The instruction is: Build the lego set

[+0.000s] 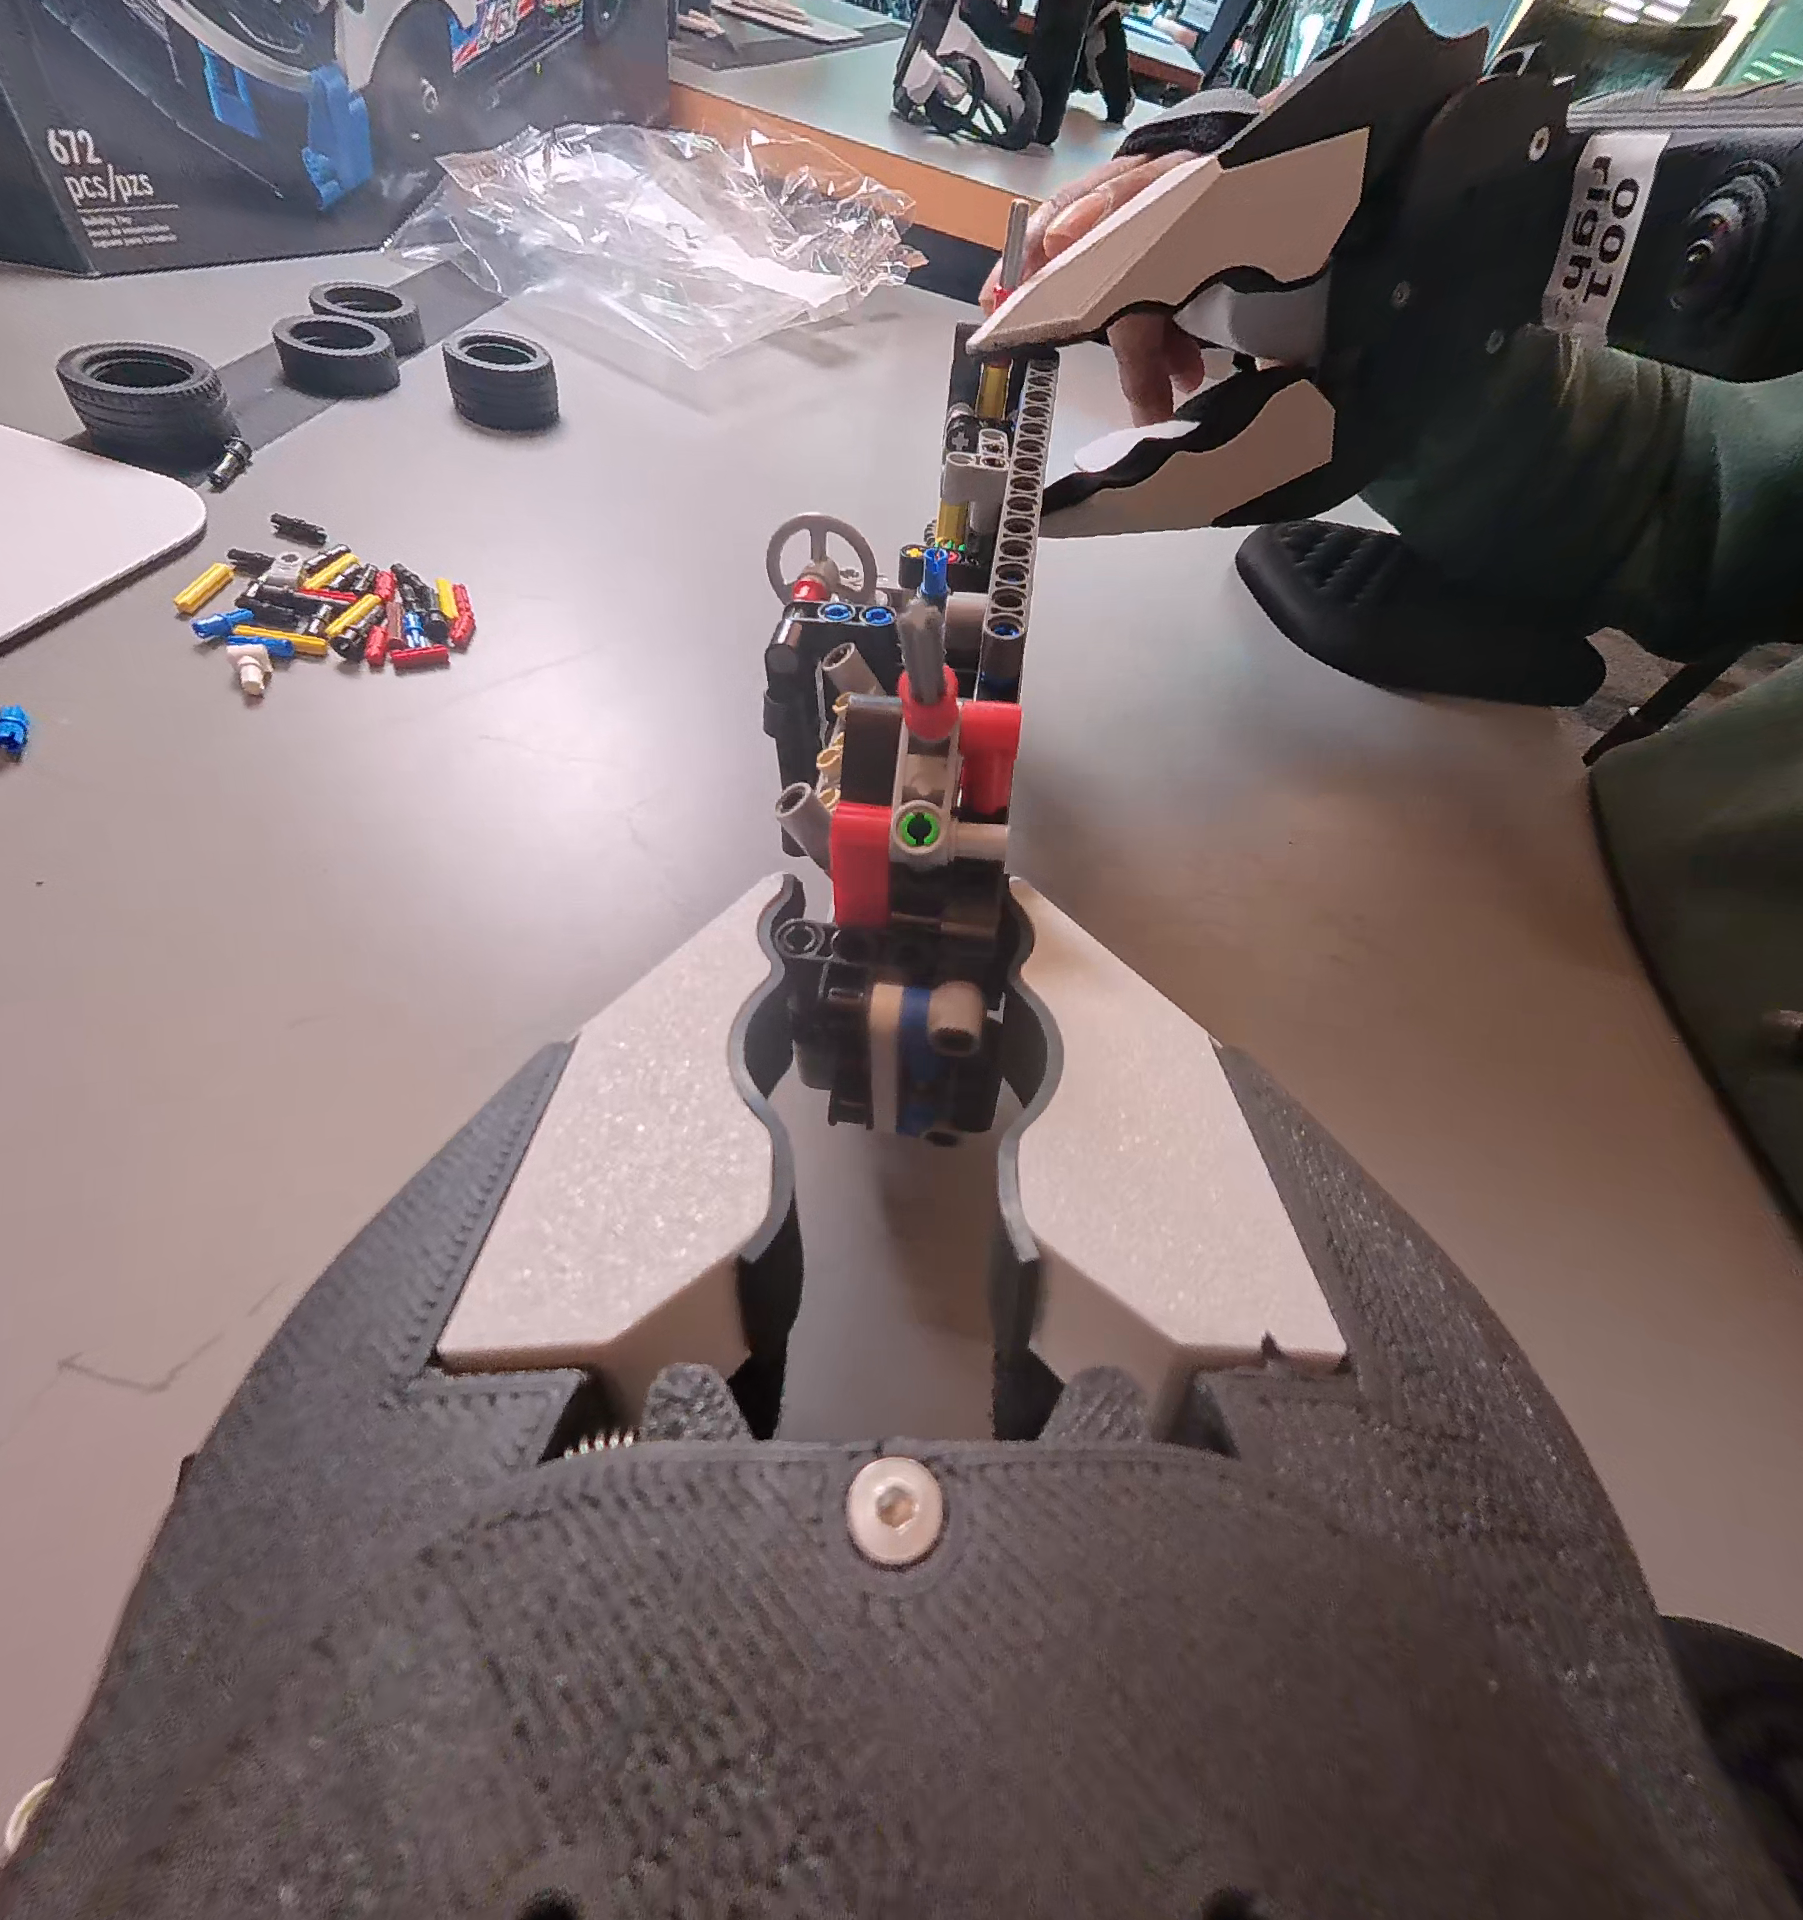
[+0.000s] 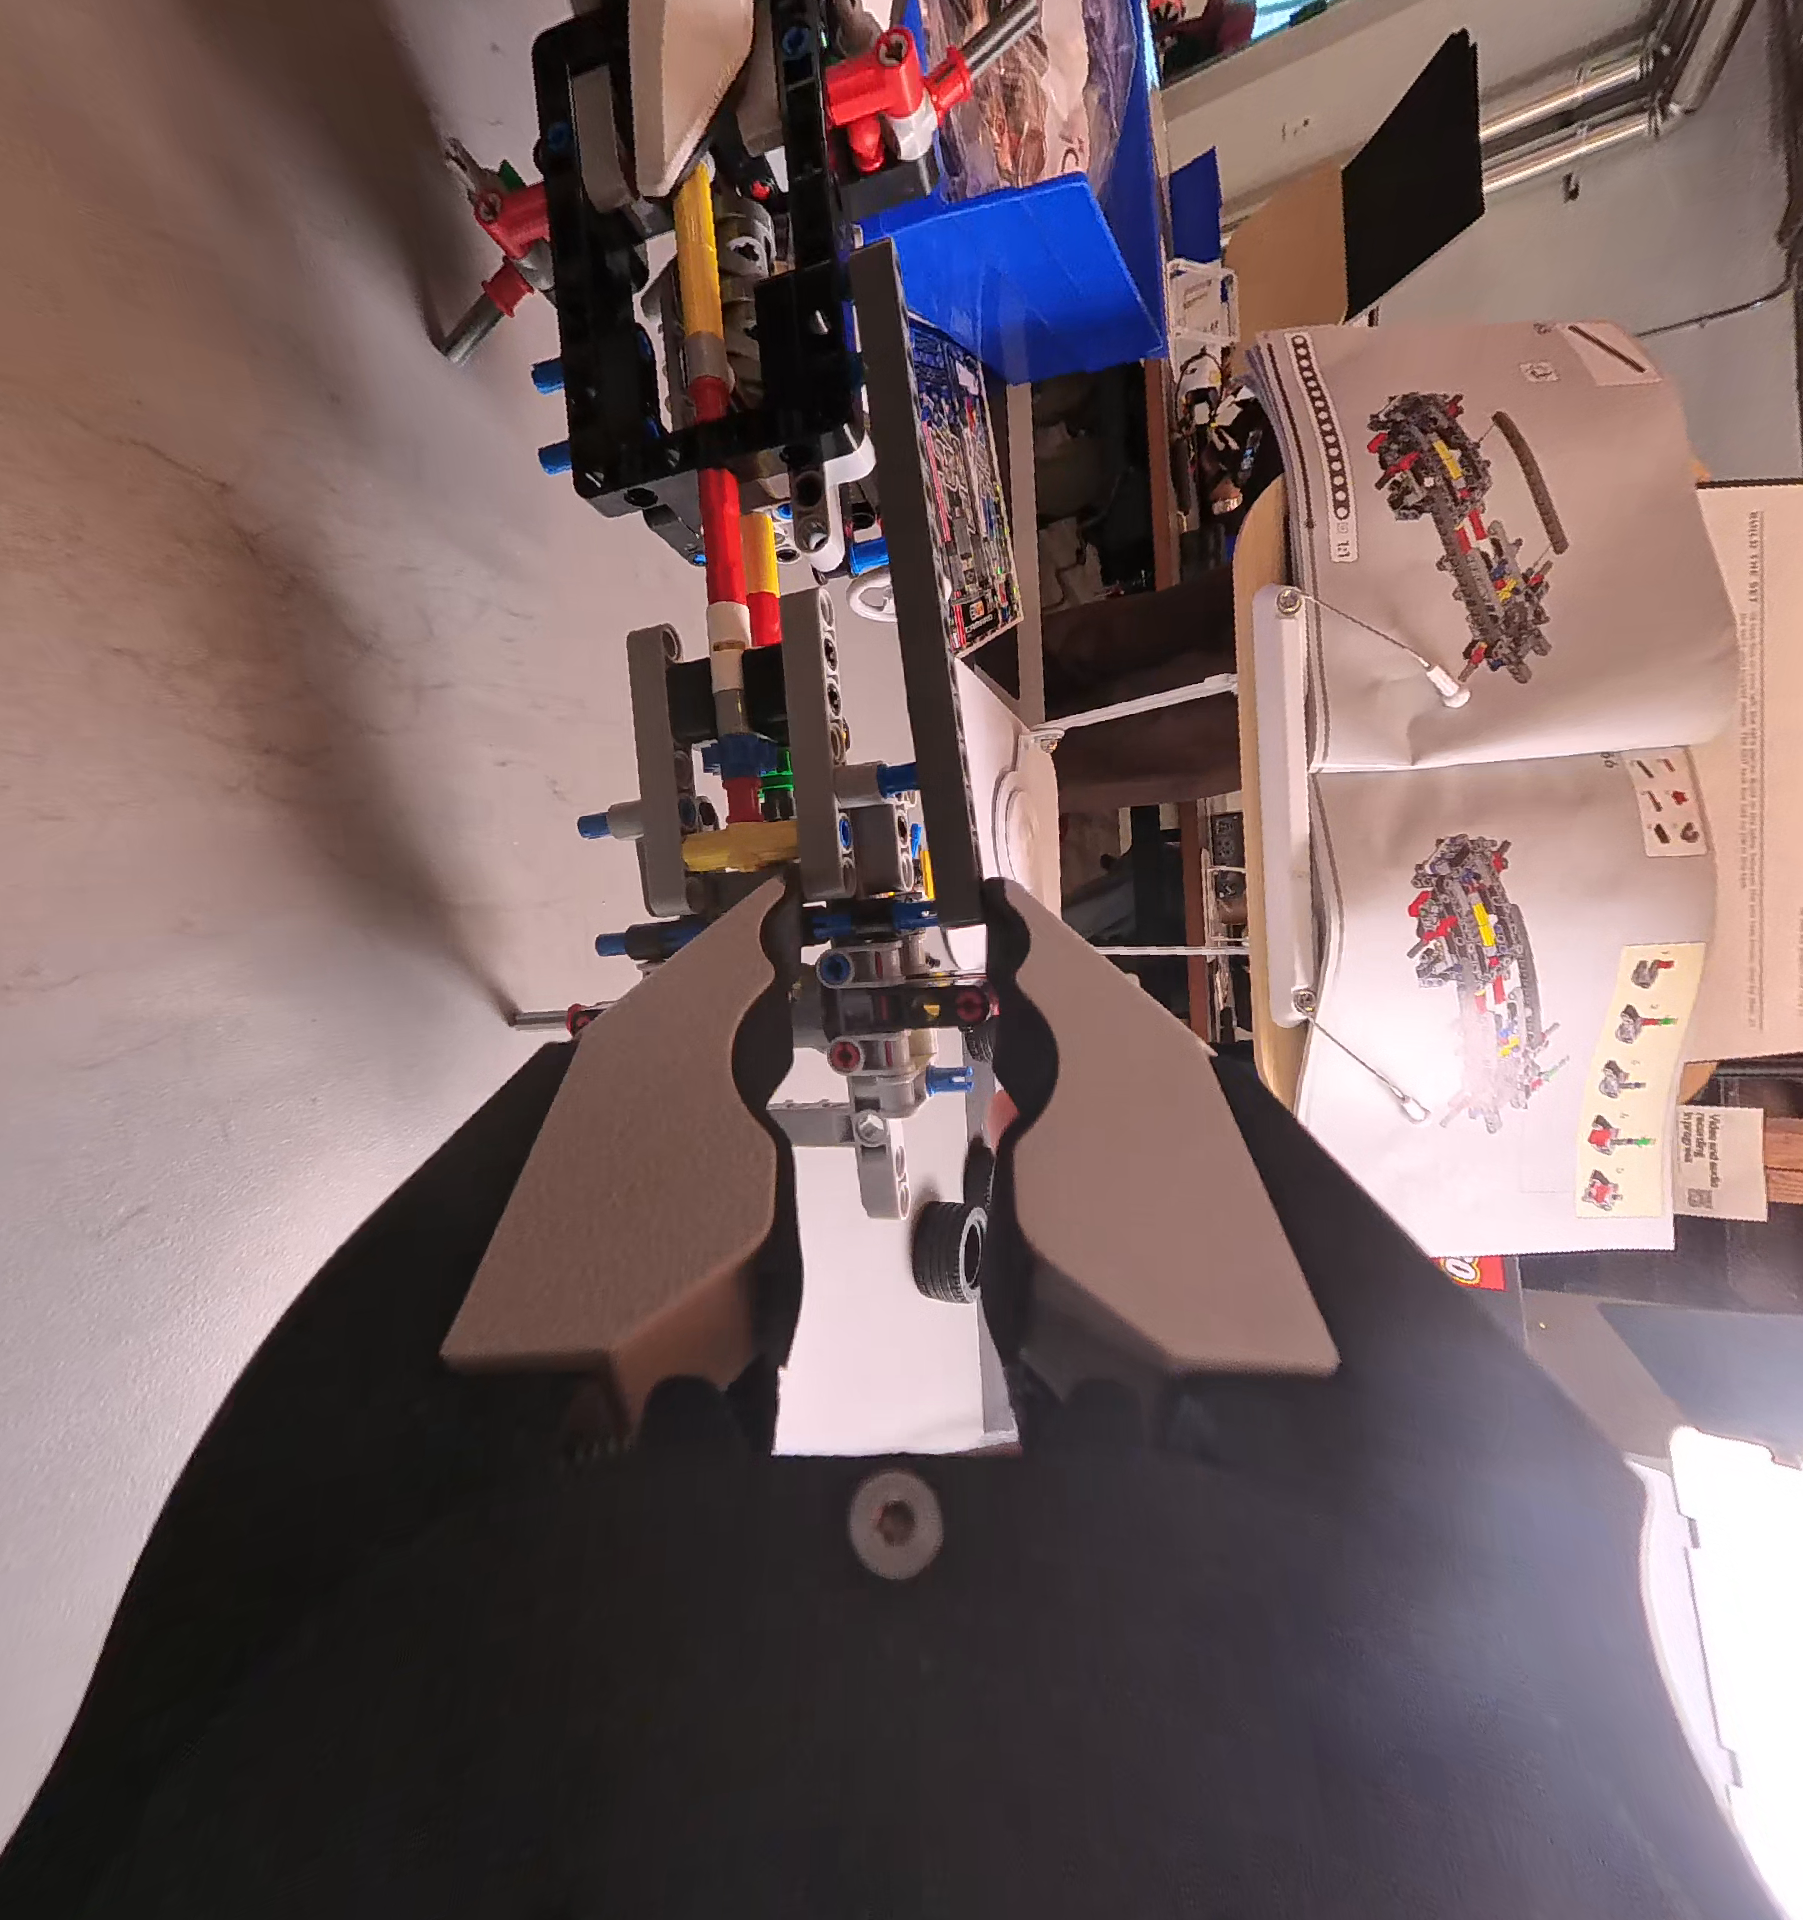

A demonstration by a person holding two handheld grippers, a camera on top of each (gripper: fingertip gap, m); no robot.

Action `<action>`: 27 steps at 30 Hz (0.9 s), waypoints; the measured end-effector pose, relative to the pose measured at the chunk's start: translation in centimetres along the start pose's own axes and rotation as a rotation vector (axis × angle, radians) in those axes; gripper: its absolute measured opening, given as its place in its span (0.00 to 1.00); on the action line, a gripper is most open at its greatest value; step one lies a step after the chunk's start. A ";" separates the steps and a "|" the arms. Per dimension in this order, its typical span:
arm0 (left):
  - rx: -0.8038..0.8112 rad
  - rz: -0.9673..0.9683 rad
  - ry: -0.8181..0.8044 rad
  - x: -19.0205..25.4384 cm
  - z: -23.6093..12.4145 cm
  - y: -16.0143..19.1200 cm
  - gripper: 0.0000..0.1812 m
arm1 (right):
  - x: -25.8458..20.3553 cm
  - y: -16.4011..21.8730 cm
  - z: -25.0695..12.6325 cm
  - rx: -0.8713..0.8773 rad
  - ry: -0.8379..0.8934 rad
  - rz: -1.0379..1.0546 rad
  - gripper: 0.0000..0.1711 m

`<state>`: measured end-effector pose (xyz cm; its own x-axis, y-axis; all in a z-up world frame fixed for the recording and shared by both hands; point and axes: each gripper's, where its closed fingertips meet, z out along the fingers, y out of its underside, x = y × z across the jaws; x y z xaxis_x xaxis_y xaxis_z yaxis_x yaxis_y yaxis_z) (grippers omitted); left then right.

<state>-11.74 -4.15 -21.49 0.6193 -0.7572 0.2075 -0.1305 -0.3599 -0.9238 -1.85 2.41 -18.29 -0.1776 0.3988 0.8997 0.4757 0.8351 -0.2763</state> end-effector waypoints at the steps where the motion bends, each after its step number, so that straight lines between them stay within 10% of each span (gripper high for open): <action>1: 0.001 -0.002 0.000 0.0 0.0 0.0 0.19 | 0.0 0.0 0.0 0.003 0.003 0.002 0.19; 27: 0.005 -0.018 -0.029 0.2 0.1 0.0 0.19 | 0.1 0.0 -0.2 -0.016 0.031 -0.042 0.18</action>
<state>-11.60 -4.26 -21.50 0.6442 -0.7341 0.2150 -0.1153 -0.3711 -0.9214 -1.72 2.39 -18.12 -0.1711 0.3516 0.9204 0.4824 0.8444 -0.2329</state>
